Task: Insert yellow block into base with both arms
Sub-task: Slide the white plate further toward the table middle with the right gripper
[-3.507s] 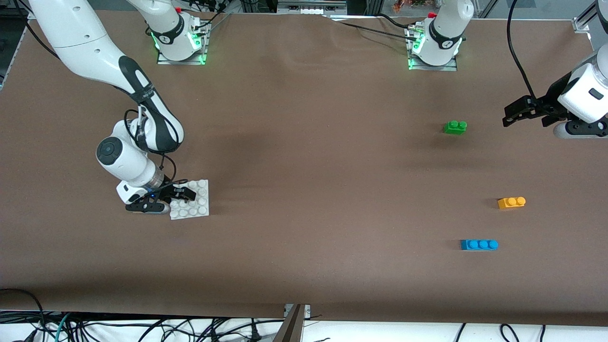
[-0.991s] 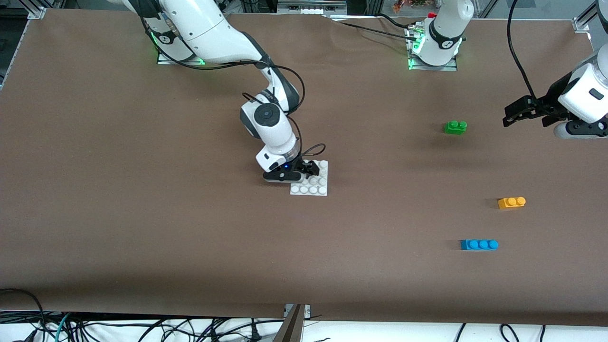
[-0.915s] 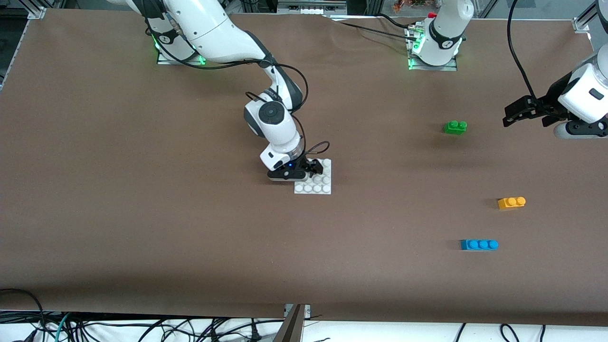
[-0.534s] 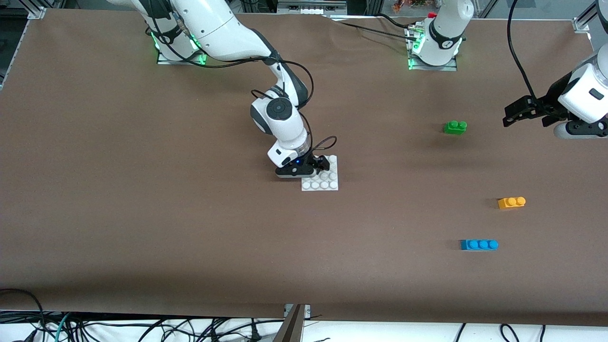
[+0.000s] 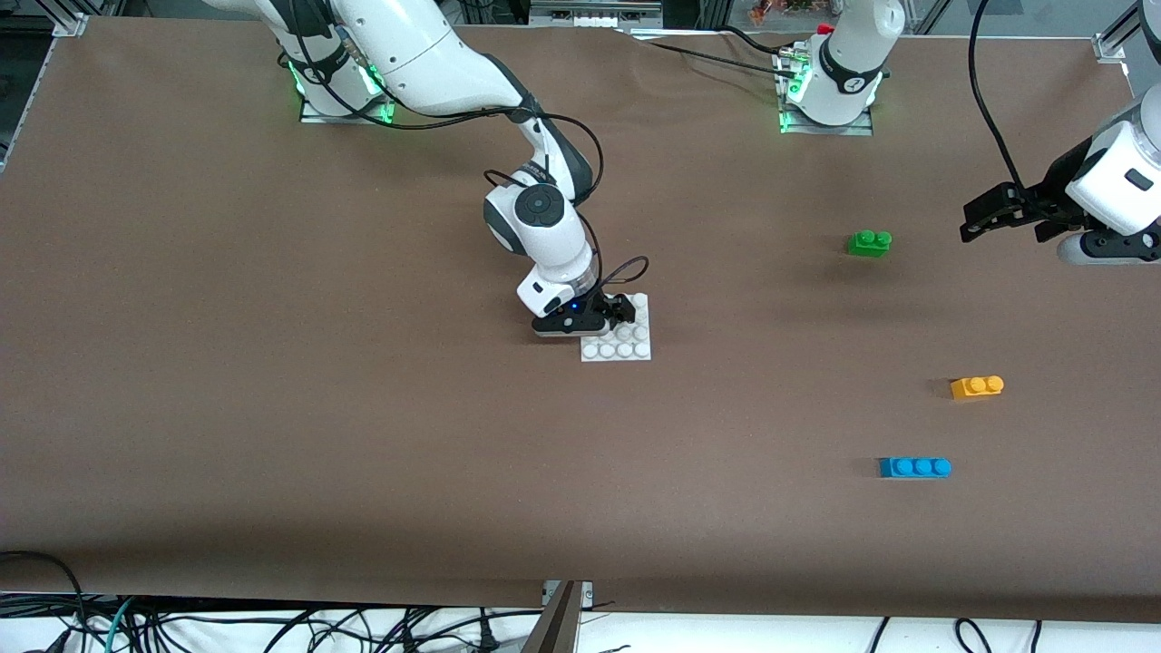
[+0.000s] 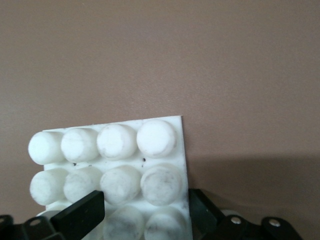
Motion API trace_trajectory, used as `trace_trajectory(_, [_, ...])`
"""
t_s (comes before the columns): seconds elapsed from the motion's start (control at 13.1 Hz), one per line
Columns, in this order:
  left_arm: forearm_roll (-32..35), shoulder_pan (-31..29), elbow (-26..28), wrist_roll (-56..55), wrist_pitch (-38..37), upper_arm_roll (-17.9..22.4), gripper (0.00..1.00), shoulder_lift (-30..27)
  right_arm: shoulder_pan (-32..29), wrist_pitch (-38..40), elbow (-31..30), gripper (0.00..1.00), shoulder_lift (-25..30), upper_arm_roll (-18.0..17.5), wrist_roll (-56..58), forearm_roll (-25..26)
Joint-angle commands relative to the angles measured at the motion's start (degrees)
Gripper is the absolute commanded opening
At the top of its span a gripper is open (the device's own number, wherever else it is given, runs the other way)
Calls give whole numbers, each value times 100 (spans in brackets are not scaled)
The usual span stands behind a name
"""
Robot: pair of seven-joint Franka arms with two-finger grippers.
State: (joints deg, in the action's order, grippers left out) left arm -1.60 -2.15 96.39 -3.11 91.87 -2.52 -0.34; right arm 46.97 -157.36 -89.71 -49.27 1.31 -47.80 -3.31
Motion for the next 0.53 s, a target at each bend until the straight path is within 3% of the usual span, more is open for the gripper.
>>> trace_trajectory(0.0, [-166, -31, -50, 30, -90, -12, 100, -2, -73, 808, 725, 91, -109, -26, -89, -56])
trace_trajectory(0.08, [-166, -31, -50, 30, -90, -12, 100, -2, -118, 1203, 936, 98, -48, -34, -80, -56])
trace_trajectory(0.46, [-166, -31, -50, 21, -90, -12, 100, -2, -635, 2768, 965, 99, 899, -35, 384, -64])
